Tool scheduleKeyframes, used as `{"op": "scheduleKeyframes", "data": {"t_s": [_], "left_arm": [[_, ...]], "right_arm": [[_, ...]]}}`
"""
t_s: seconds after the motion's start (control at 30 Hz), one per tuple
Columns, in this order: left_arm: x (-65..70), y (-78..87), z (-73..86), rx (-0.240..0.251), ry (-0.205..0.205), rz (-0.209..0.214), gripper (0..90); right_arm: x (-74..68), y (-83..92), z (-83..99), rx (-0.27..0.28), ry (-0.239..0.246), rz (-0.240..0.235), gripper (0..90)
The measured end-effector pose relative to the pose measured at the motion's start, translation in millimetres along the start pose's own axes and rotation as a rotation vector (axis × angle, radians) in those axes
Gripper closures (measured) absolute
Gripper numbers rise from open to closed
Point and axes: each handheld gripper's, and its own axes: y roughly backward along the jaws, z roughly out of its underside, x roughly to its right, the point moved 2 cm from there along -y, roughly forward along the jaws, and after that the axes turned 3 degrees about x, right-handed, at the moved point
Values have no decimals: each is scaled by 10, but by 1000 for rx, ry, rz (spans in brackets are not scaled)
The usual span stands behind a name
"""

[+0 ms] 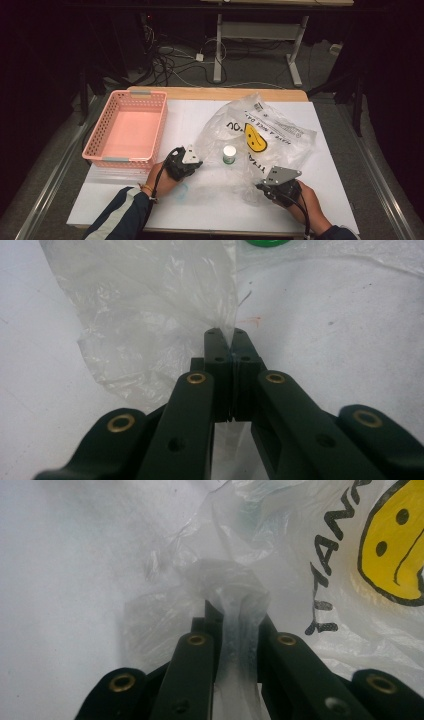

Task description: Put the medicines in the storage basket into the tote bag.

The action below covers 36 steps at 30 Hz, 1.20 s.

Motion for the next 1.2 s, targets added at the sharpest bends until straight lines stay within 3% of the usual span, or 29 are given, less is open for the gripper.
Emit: {"op": "scheduleKeyframes", "data": {"t_s": [0.1,0.3,0.5,0.83,1.2], "left_arm": [[8,26,-15,3,-10,-18,871],[28,159,-69,67,-21,-18,870],[31,230,-80,101,-5,-19,871],[28,462,-138,171,-11,-34,871],[37,720,-176,261,-24,-57,871]], "right_arm": [[-5,25,-15,11,2,2,866],[9,66,-37,36,2,4,867],[19,132,-62,65,-11,15,868],[30,219,-104,115,-16,35,870],[50,395,-175,209,-25,94,878]]}}
